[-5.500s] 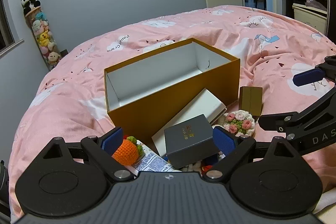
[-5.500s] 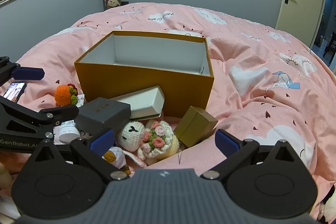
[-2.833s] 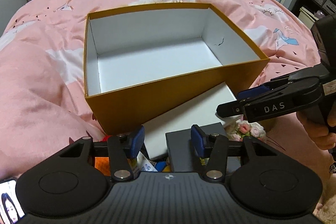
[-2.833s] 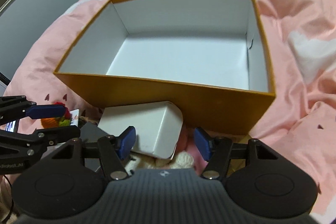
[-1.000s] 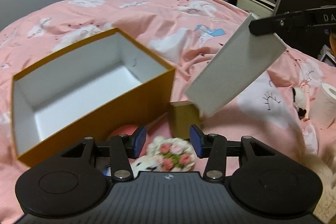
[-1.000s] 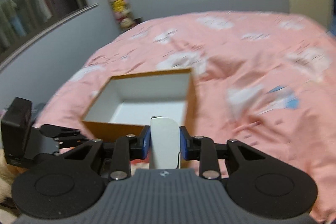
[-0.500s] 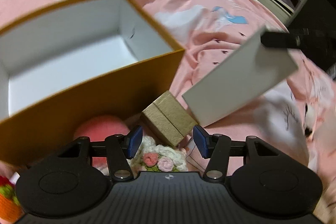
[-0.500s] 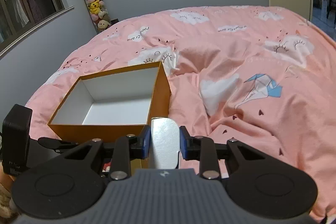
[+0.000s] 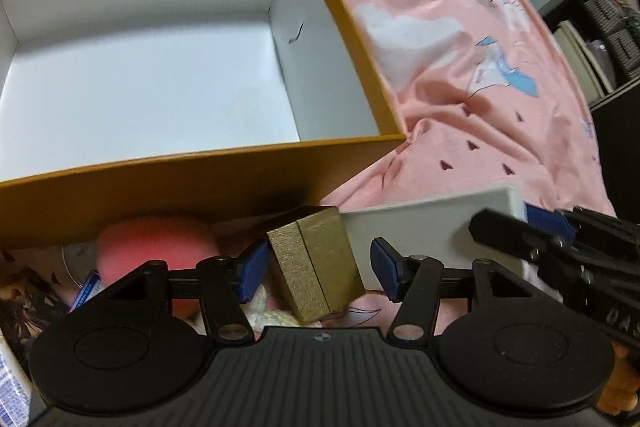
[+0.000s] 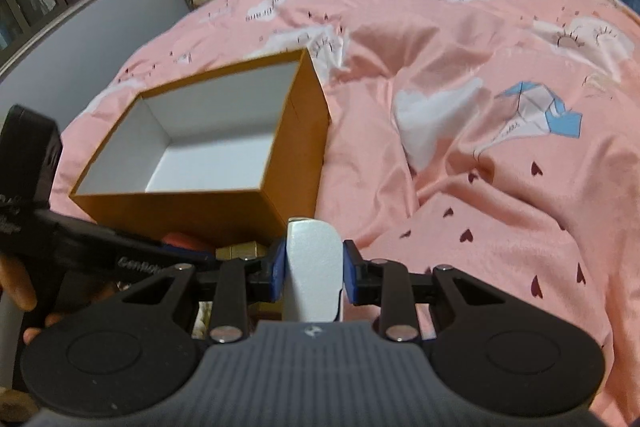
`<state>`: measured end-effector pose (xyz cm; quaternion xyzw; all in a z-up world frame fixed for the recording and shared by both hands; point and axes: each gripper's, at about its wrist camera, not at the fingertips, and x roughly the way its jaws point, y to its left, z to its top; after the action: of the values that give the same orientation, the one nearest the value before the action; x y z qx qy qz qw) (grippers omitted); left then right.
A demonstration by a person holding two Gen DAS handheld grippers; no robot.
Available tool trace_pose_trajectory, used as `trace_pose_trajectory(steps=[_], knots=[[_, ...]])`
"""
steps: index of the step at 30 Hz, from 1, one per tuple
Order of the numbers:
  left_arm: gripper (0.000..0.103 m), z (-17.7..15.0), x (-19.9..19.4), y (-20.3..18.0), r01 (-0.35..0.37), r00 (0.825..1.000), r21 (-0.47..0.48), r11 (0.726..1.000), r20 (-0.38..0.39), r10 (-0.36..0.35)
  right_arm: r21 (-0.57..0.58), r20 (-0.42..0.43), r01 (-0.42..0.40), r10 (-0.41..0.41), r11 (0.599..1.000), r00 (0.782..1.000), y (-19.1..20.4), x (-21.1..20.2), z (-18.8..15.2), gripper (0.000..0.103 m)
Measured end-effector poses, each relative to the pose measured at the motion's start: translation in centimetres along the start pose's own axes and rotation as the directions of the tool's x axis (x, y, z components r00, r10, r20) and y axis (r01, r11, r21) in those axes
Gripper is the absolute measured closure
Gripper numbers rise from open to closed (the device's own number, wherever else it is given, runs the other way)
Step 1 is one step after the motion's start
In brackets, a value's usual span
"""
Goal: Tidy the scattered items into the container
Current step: 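Grasp the small gold box with the left gripper while the right lifts the white box, then lower the white box into the orange box and open the right gripper while left carries gold box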
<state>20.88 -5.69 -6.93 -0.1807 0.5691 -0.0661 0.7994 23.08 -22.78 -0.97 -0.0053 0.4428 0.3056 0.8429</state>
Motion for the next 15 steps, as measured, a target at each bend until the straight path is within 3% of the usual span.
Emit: trace_pose_trajectory(steps=[6, 15], knots=[[0.039, 0.4, 1.6, 0.3, -0.026, 0.998, -0.032, 0.999, -0.06, 0.024, 0.043, -0.102, -0.037, 0.042, 0.998, 0.994, -1.3, 1.8, -0.1, 0.071], [0.043, 0.0, 0.9, 0.6, 0.02, 0.998, 0.011, 1.0, -0.051, -0.019, 0.065, -0.123, -0.05, 0.058, 0.997, 0.991, -1.5, 1.7, 0.0, 0.071]])
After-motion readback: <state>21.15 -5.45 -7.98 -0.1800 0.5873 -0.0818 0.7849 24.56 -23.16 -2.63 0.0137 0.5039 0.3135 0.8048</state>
